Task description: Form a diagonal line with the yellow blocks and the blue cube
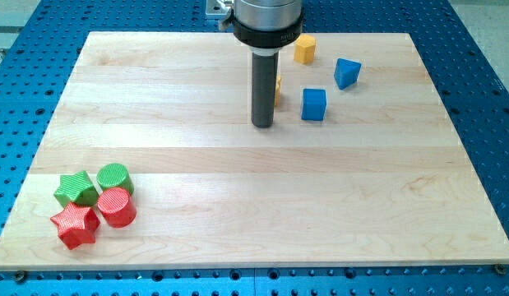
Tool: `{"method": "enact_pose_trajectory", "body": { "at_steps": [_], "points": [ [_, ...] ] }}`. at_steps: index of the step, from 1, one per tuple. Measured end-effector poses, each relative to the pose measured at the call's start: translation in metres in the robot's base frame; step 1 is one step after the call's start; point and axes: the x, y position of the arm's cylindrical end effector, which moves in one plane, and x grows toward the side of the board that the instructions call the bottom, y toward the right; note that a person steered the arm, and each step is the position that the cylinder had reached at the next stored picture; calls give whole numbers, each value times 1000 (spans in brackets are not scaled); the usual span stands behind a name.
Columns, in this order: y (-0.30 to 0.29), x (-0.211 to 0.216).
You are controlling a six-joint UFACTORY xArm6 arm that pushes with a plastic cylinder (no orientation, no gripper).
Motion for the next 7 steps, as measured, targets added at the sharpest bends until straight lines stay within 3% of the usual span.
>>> {"method": "enact_pose_trajectory", "body": {
  "at_steps": [2, 3, 4, 6, 7],
  "points": [
    [50, -55],
    [3, -4],
    [-33, -11],
    [2, -74],
    [33, -75]
  ]
}}
